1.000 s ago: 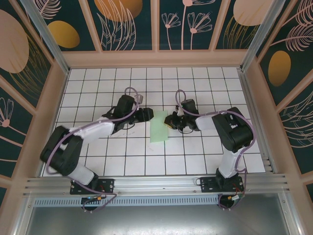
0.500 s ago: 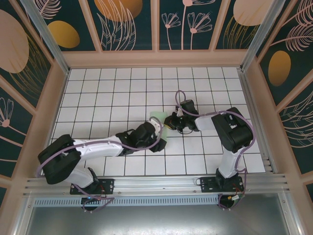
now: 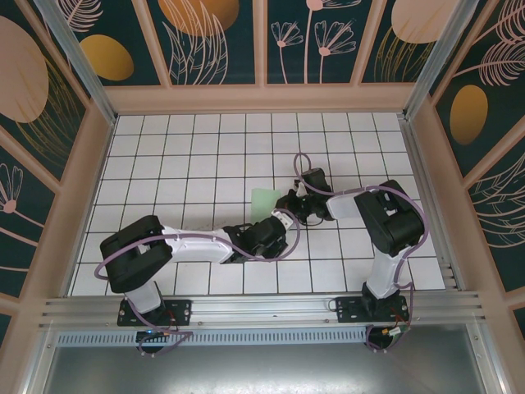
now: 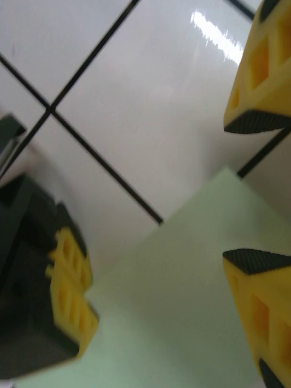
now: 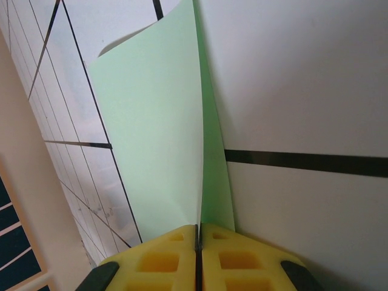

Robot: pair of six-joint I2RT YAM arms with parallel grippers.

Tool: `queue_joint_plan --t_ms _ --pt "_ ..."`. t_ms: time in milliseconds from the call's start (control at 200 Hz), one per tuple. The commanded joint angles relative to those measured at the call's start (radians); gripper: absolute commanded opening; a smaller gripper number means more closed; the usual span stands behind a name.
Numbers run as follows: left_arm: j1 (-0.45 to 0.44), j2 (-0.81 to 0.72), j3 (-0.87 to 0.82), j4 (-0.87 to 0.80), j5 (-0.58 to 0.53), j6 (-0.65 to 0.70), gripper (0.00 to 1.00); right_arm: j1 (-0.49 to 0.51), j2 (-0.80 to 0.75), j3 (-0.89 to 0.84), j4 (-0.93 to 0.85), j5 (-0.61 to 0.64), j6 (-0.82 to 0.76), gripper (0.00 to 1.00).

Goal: Fold a paper plane with a square sheet of paper (pick it up from the middle)
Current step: Third fold the triangle at the center of the table.

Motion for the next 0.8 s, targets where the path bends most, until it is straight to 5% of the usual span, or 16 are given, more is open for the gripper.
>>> queue_joint_plan --t_ms 0,420,666,796 --pt "-0.001 0.003 0.016 -0.021 -0.109 0.025 0.49 0.007 -0.017 0.016 -0.027 0.01 -0.009 0.11" --pt "-0.001 -0.088 -0.005 0.004 -0.084 0.044 0.0 0.007 -0.027 0.03 -0.079 0.028 -0.041 0.13" --pt "0.003 -0.087 0.016 -0.011 -0.04 0.052 0.0 0.004 -0.055 0.033 -0.11 0.045 -0.059 0.18" --pt "0.045 -0.102 0.014 0.004 0.102 0.03 0.0 -0.006 -0.114 0.04 -0.181 0.1 -0.091 0.29"
